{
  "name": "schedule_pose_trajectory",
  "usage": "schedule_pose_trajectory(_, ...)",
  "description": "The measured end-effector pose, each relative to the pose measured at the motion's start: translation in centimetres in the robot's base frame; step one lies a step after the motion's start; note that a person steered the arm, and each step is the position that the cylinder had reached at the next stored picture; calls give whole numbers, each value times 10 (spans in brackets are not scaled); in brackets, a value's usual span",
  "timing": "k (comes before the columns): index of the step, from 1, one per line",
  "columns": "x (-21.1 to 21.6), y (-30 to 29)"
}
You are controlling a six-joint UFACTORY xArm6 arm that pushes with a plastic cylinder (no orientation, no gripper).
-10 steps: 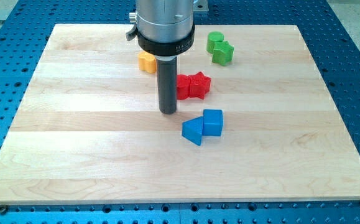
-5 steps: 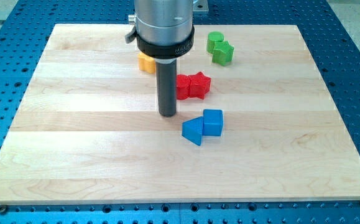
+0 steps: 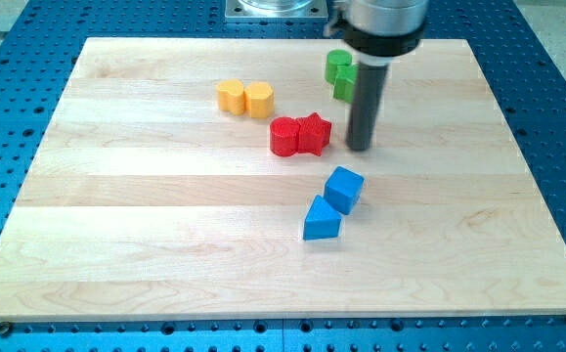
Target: Push the red star towards the bottom left side of the board
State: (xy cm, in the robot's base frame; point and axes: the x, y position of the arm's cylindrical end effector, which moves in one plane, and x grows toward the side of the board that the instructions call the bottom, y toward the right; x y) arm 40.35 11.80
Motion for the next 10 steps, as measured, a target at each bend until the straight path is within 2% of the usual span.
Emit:
schedule_pose_trajectory(1,-2,-88)
schedule_pose_trajectory(2,-6,-107)
schedule_pose_trajectory(3,5,-171)
schedule_pose_trajectory(4,60,-185)
schedule_pose_trajectory(5,90,-207)
schedule_pose_trajectory(6,83,-151)
schedule_pose_trajectory(7,50,-137)
schedule_pose_trajectory(8,32,-175)
schedule_pose_trajectory(9,70,-257)
schedule_pose_trajectory(10,101,-310)
